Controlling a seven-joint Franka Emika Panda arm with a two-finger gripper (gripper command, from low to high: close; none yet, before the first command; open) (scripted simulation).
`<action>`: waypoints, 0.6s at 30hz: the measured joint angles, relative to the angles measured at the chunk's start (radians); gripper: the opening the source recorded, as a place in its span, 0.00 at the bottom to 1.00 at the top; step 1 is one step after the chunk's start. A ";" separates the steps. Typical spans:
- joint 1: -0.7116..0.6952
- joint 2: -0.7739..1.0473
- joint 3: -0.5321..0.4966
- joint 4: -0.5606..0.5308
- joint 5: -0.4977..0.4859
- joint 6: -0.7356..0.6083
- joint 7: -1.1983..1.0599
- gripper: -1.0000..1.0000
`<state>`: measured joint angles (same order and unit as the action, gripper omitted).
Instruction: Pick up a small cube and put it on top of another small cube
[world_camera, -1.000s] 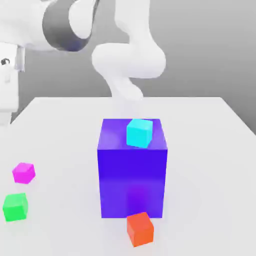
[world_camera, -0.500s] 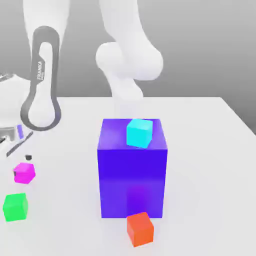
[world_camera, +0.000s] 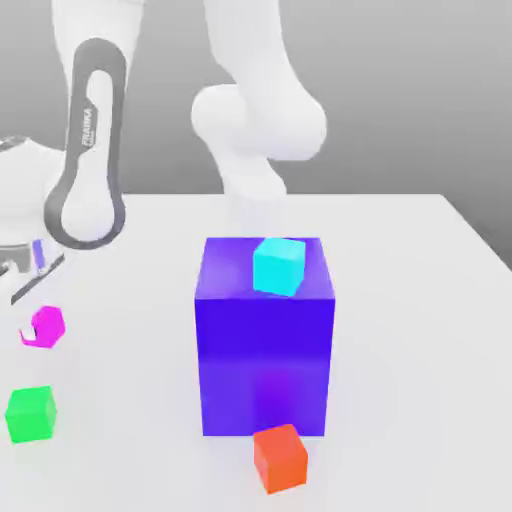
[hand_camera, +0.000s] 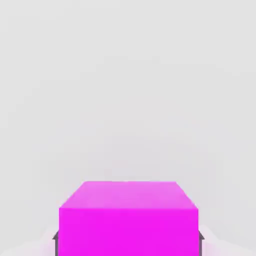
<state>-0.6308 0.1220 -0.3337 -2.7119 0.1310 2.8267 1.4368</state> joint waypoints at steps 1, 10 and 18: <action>0.008 -0.008 0.011 0.015 -0.015 -0.022 -0.026 0.00; 0.104 0.003 0.153 0.209 -0.082 -0.201 -0.392 0.00; 0.084 0.153 0.196 0.232 -0.032 -0.075 -0.457 1.00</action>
